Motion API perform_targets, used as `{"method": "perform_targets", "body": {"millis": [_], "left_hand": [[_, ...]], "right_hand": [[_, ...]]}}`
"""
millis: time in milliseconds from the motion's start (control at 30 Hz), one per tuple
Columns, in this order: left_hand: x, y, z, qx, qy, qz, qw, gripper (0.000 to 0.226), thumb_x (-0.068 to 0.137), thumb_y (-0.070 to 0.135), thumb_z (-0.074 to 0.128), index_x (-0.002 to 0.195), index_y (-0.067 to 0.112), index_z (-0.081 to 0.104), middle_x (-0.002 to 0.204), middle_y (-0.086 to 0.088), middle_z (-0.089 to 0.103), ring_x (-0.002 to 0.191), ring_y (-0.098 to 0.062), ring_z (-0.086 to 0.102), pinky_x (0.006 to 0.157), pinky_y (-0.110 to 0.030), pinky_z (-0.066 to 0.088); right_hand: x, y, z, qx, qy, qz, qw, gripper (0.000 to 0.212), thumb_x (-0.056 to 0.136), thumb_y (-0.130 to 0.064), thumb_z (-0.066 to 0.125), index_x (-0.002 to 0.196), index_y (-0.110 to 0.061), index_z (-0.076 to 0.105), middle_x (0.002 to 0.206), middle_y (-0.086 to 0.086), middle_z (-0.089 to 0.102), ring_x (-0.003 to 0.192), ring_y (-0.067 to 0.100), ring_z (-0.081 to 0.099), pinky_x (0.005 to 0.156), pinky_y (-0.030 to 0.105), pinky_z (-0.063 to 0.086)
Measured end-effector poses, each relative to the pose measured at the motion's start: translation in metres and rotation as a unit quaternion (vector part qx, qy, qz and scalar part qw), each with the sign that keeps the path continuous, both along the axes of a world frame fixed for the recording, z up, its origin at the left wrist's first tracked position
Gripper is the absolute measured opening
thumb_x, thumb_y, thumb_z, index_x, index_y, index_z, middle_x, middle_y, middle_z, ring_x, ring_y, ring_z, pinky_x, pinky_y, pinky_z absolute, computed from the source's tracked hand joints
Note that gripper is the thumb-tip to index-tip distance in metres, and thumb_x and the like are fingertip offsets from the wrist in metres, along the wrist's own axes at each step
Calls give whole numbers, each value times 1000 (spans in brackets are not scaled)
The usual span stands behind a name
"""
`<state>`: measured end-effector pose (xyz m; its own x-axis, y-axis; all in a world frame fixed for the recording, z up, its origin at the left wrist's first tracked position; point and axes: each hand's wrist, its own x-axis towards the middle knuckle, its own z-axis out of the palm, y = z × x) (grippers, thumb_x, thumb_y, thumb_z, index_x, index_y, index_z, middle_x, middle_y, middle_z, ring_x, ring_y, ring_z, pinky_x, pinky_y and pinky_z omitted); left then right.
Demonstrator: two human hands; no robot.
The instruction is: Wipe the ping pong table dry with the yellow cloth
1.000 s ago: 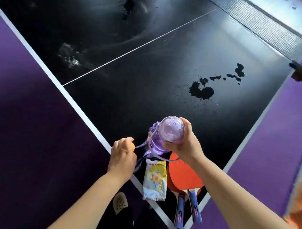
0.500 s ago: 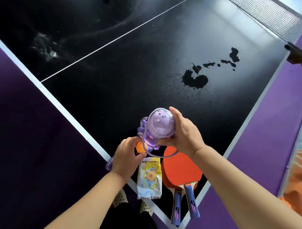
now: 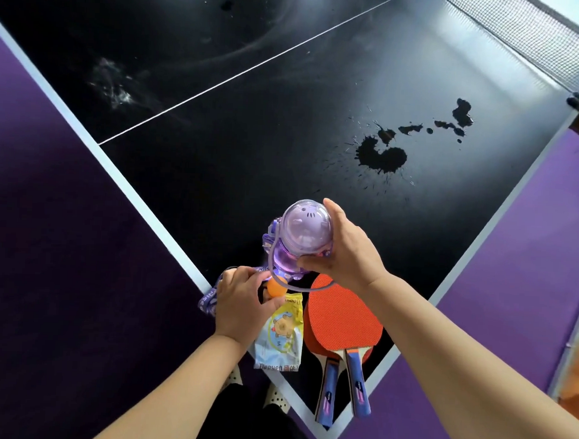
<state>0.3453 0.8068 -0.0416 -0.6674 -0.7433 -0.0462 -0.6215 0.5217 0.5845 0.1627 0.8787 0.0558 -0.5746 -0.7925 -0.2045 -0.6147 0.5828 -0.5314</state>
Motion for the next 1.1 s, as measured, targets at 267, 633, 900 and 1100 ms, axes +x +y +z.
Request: {"method": "perform_targets", "body": {"millis": [267, 633, 900, 1100], "left_hand": [[30, -4, 38, -5, -2, 12, 1000, 45, 61, 28, 86, 101, 17, 69, 95, 2, 61, 95, -24, 51, 85, -41, 47], [72, -54, 108, -103, 68, 43, 991, 38, 59, 21, 88, 92, 15, 70, 91, 0, 64, 88, -26, 56, 79, -37, 45], [161, -171, 128, -94, 87, 62, 990, 29, 71, 23, 81, 96, 16, 69, 95, 3, 64, 94, -20, 56, 85, -31, 41], [266, -296, 139, -61, 74, 104, 990, 27, 83, 29, 69, 107, 19, 65, 106, 9, 59, 104, -10, 50, 83, -22, 38]], "right_hand": [[17, 18, 11, -54, 65, 5, 996, 94, 76, -43, 80, 150, -9, 32, 150, 7, 41, 137, 23, 38, 111, 28, 26], [75, -17, 44, -129, 177, 87, 972, 62, 79, -26, 75, 136, -10, 53, 135, 4, 57, 123, 17, 43, 106, 28, 30], [159, -142, 61, -54, 204, 163, 964, 32, 86, -22, 67, 118, -19, 67, 117, -5, 67, 111, 20, 62, 93, 32, 44], [253, -268, 62, -15, 153, 181, 971, 32, 94, -28, 56, 126, -26, 62, 122, -10, 65, 116, 14, 57, 92, 26, 41]]}}
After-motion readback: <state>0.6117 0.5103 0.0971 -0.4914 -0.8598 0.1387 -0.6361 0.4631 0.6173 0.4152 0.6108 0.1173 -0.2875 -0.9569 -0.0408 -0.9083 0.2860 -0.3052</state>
